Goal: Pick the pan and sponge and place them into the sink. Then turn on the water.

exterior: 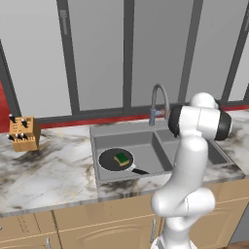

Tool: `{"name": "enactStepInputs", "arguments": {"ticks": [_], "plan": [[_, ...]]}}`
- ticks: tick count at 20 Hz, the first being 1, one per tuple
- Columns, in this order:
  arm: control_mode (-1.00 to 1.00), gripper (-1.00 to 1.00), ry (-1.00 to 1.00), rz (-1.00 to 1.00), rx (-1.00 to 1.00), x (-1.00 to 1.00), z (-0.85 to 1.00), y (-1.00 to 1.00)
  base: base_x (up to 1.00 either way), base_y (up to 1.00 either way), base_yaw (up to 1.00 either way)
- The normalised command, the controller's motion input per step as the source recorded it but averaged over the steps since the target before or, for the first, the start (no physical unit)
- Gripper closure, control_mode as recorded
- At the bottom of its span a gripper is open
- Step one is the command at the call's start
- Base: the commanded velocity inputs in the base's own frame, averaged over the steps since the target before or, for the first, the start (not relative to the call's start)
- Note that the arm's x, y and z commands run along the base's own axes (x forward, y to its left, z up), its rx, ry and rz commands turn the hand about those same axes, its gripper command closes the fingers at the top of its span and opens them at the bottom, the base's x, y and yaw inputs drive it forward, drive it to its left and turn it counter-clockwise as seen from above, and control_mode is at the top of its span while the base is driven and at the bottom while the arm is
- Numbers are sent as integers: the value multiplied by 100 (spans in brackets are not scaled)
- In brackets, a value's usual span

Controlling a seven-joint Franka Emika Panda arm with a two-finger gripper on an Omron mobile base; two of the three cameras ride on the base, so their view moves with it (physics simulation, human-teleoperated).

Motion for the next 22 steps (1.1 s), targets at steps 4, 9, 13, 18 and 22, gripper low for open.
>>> {"name": "enactStepInputs", "arguments": {"ticks": [4,9,13,18,22], "plan": [[-100,-100,1,3,3,22,-9,0,0,0,0],[-100,-100,7,3,1,26,-7,-2,0,0,0],[-100,-100,10,1,1,30,-9,-8,0,0,0],[-100,-100,8,0,1,31,-7,-5,0,0,0],[-100,-100,8,0,2,34,-13,0,0,0,0]]}}
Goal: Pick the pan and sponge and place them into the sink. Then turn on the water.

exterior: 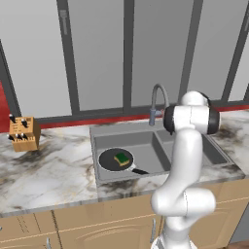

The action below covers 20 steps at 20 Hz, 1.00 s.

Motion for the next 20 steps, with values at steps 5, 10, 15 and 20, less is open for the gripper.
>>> {"name": "enactStepInputs", "arguments": {"ticks": [5,10,15,20], "plan": [[-100,-100,10,0,2,36,-16,0,0,0,0],[-100,-100,7,0,6,36,-15,-4,0,0,0],[-100,-100,3,0,7,35,-13,-3,0,0,0],[-100,-100,4,0,7,33,-19,-1,0,0,0]]}}
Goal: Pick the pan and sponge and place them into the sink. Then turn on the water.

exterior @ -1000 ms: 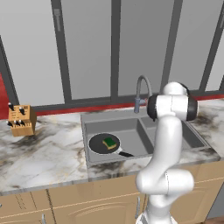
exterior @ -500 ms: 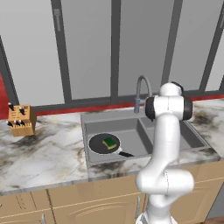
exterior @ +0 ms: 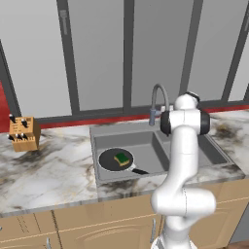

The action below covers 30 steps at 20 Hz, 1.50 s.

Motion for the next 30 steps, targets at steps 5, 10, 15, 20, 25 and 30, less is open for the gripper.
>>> {"name": "enactStepInputs", "arguments": {"ticks": [5,10,15,20,25,30], "plan": [[-100,-100,4,0,6,31,-22,0,0,0,0],[-100,100,2,0,4,30,-19,7,0,0,0],[-100,100,1,0,4,22,-19,8,0,0,0],[-100,100,5,-2,4,6,-20,-13,0,0,0],[-100,100,14,-4,3,3,-25,-22,0,0,0],[-100,100,17,-5,2,5,-27,-22,0,0,0]]}}
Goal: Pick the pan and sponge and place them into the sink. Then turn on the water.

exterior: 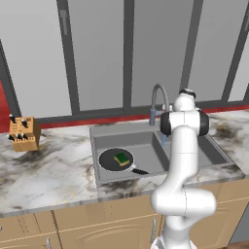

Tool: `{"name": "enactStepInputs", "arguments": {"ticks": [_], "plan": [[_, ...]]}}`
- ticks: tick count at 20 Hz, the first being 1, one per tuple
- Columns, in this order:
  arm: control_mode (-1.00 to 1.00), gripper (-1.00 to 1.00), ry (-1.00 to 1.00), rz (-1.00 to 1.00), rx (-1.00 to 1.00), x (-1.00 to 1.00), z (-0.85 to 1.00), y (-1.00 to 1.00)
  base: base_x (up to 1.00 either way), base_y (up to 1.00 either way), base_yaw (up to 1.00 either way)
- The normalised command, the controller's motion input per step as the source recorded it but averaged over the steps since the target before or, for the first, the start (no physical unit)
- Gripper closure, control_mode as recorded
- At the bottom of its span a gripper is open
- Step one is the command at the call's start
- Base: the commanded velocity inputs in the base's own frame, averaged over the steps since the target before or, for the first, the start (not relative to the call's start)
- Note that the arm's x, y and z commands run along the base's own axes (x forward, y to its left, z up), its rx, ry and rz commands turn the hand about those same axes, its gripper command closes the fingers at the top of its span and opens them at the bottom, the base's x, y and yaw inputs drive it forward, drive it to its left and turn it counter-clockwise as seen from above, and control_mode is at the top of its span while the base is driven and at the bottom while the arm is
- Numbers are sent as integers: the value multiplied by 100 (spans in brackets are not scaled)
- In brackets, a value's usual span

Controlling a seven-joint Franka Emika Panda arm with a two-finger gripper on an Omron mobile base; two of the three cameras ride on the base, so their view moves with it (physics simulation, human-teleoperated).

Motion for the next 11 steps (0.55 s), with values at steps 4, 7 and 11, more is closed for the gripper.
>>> {"name": "enactStepInputs", "arguments": {"ticks": [4,7,11], "plan": [[-100,100,16,-6,2,-2,-25,-26,0,0,0],[-100,100,10,-6,3,-7,-14,-25,0,0,0],[-100,100,-3,-1,6,-26,48,-12,0,0,0]]}}
